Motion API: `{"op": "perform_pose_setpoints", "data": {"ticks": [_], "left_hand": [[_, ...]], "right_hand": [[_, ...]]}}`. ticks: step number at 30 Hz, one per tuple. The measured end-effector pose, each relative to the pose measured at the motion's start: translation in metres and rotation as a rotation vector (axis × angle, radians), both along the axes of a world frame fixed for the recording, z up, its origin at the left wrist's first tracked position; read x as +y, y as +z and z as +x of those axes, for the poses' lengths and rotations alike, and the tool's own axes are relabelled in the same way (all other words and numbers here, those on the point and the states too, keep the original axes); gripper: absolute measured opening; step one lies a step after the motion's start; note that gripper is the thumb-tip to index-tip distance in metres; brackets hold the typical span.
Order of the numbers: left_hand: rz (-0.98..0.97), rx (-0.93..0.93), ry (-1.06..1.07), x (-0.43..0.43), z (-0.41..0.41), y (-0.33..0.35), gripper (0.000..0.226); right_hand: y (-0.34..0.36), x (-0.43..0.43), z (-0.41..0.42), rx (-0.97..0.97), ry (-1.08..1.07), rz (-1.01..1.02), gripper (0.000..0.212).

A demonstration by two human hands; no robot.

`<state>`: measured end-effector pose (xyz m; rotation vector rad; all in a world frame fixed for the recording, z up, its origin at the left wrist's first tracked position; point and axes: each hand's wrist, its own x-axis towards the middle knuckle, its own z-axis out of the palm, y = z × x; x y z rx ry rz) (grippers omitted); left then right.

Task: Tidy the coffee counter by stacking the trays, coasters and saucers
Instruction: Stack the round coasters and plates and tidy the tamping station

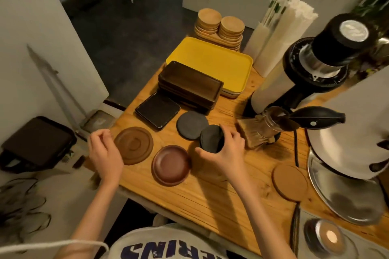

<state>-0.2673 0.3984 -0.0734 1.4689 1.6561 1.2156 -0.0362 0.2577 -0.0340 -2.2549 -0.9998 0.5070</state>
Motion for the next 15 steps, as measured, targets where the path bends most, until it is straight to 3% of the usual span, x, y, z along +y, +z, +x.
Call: {"op": "perform_pose_setpoints", "data": {"ticks": [7,15], "left_hand": [[-0.026,-0.003,-0.085,0.006,-0.003,-0.018,0.036],[-0.041,0.132,-0.198,0.008,-0.004,-0.025,0.059]], "right_hand": [[-0.024,0.064,-0.016,-0.056,0.054,0.008,0.099],[-0.035,0.094,-0.018,-0.118,0.016,-0.016,0.099]]}}
